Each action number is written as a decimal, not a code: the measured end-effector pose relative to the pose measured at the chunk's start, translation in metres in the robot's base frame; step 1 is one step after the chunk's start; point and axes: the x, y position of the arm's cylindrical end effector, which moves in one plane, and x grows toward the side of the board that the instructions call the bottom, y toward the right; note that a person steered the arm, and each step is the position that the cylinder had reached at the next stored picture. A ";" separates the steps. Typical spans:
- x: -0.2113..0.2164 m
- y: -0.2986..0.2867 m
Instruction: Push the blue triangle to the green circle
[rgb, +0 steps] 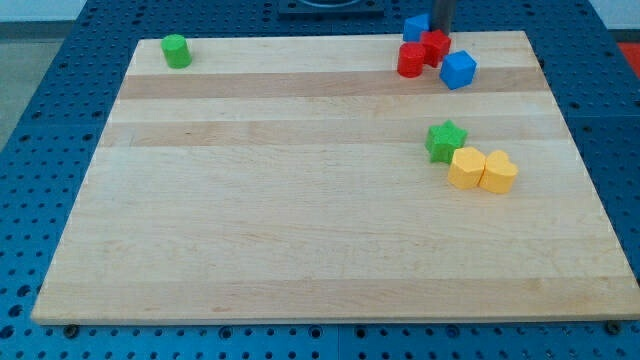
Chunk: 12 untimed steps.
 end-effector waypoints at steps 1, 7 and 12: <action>-0.001 -0.005; 0.009 -0.016; 0.028 -0.059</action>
